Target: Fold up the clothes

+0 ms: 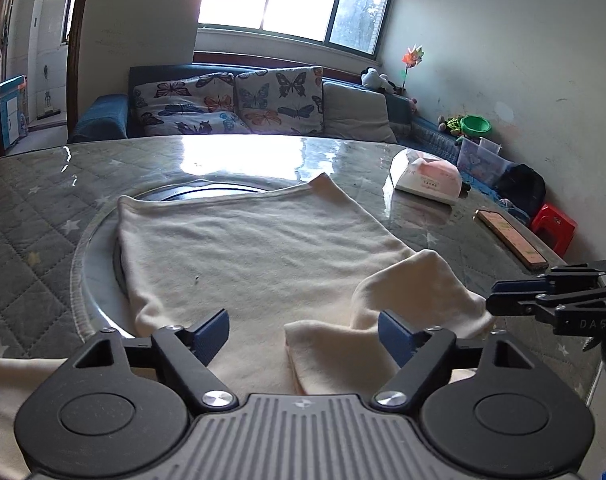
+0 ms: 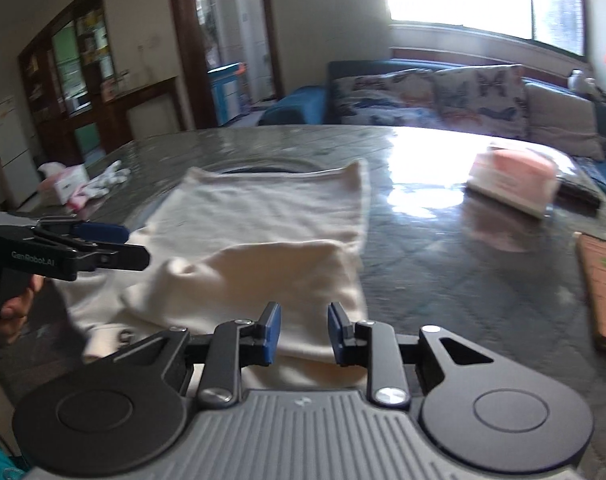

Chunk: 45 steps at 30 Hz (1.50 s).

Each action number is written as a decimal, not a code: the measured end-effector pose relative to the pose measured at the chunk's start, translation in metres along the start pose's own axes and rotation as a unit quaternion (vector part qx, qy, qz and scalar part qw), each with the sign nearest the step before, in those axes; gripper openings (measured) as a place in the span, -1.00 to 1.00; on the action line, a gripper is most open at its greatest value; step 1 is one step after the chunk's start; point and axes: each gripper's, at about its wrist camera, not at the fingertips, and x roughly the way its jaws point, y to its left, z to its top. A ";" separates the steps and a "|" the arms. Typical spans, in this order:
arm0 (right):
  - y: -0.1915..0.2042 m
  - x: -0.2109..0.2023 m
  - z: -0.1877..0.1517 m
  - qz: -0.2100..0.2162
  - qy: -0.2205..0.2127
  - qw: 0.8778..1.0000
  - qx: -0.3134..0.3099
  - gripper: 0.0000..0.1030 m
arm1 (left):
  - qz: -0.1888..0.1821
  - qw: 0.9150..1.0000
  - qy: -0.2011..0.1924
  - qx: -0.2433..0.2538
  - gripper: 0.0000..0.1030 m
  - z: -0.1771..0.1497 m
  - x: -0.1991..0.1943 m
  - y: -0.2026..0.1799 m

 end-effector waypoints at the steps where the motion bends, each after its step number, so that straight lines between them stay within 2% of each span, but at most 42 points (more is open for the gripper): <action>1: -0.005 0.000 0.000 -0.004 -0.002 1.000 0.005 -0.49 | 0.000 1.000 0.003 -0.003 0.44 0.001 0.004 0.000; 4: -0.017 0.000 -0.001 -0.014 -0.007 1.000 0.016 -0.48 | 0.003 1.000 0.014 -0.009 0.26 0.001 0.013 -0.001; 8: -0.029 0.003 -0.001 -0.021 -0.011 0.999 0.028 -0.45 | 0.009 0.999 0.031 -0.011 0.20 -0.002 0.024 -0.003; 10: -0.034 0.006 -0.003 -0.024 -0.010 0.999 0.032 -0.36 | 0.011 0.999 0.037 -0.007 0.14 -0.004 0.028 -0.005; 14: -0.038 0.012 -0.006 -0.019 -0.005 0.999 0.037 -0.36 | 0.015 0.999 0.043 0.002 0.06 -0.006 0.031 -0.010; 18: -0.041 0.017 -0.009 -0.013 -0.002 0.999 0.041 -0.34 | 0.013 0.999 0.045 0.004 -0.21 -0.006 0.031 -0.011; 22: -0.046 0.022 -0.011 -0.007 0.001 0.999 0.045 -0.30 | 0.016 0.999 0.040 0.010 -0.58 -0.005 0.029 -0.013; 25: -0.049 0.023 -0.011 -0.003 0.001 0.999 0.045 -0.28 | 0.024 0.999 0.033 0.005 -0.75 -0.003 0.025 -0.012; 27: -0.050 0.023 -0.010 -0.002 0.001 0.999 0.043 -0.26 | 0.030 0.999 0.028 0.002 -0.79 -0.001 0.022 -0.011; 32: -0.054 0.023 -0.007 -0.003 0.001 0.999 0.037 -0.26 | 0.048 0.998 0.027 0.004 -0.79 -0.002 0.016 -0.010; 36: -0.057 0.024 -0.002 -0.005 -0.001 0.999 0.032 -0.26 | 0.063 0.998 0.028 0.006 -0.69 -0.002 0.013 -0.009; 41: -0.055 0.026 0.006 0.000 -0.006 1.000 0.022 -0.26 | 0.082 0.996 0.022 0.011 -0.43 0.001 0.008 -0.009; 45: -0.046 0.030 0.013 0.014 -0.012 1.000 0.009 -0.26 | 0.082 0.997 0.013 0.006 -0.40 0.005 0.002 -0.007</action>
